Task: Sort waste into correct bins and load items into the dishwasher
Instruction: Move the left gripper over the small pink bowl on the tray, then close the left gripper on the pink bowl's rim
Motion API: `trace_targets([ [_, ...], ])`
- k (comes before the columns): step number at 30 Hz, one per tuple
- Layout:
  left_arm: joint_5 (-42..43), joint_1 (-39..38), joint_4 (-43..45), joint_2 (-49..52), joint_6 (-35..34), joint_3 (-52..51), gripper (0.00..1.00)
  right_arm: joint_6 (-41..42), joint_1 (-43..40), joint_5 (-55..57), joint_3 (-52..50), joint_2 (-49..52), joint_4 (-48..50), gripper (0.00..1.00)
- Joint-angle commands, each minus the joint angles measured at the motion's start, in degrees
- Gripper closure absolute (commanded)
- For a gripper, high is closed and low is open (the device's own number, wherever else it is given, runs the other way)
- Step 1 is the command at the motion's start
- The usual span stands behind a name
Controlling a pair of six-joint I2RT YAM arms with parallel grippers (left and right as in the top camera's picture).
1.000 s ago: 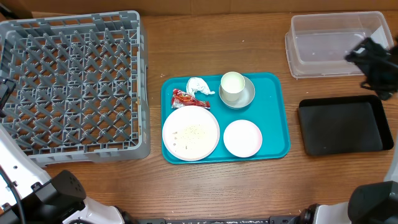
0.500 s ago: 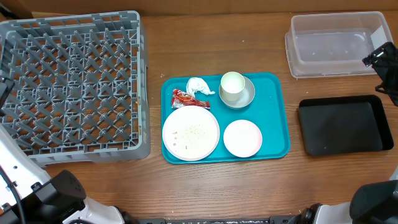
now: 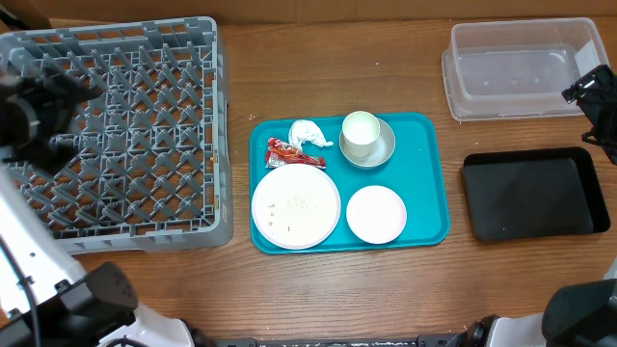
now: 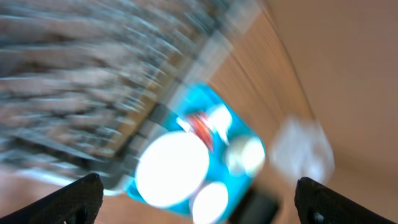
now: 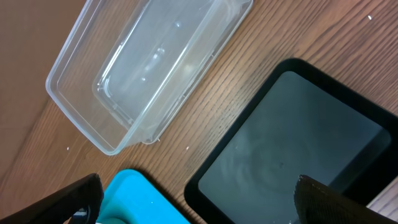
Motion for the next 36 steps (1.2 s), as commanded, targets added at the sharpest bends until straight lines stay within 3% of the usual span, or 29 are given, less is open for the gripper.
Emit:
trace_targets([
  [1, 11.37, -12.48, -0.17, 0.50, 11.98, -2.38, 0.00, 0.26, -0.04, 0.00, 0.74, -0.11, 0.20, 0.00],
  [6, -0.90, -34.23, 2.67, 0.55, 10.62, -7.72, 0.02, 0.24, -0.04, 0.00, 0.74, -0.11, 0.20, 0.00],
  [11, -20.81, -55.67, 12.48, 2.47, 0.20, -13.05, 0.27, 0.24, -0.04, 0.00, 0.74, -0.11, 0.20, 0.00],
  [15, -30.60, -66.97, 18.73, 6.49, -3.74, -14.91, 0.27, 0.24, -0.04, 0.00, 0.74, -0.11, 0.20, 0.00],
  [17, -30.91, -70.99, 21.35, 9.60, -3.67, -14.91, 0.27, 0.26, -0.04, 0.00, 0.74, -0.11, 0.17, 0.00],
  [20, -30.71, -75.49, 24.87, 14.10, -3.69, -14.91, 0.39, 0.24, -0.04, 0.00, 0.74, -0.11, 0.20, 0.00],
  [25, -29.66, -80.70, 28.24, 22.18, -3.91, -14.91, 0.47, 0.24, -0.04, 0.00, 0.74, -0.11, 0.17, 0.00],
  [31, -25.22, -83.10, 28.79, 28.44, -3.91, -14.91, 0.63, 0.26, -0.04, 0.00, 0.74, -0.11, 0.17, 0.00],
  [36, -22.71, -83.38, 29.42, 30.71, -3.93, -14.91, 0.67, 0.26, -0.04, 0.00, 0.74, -0.11, 0.17, 0.00],
])
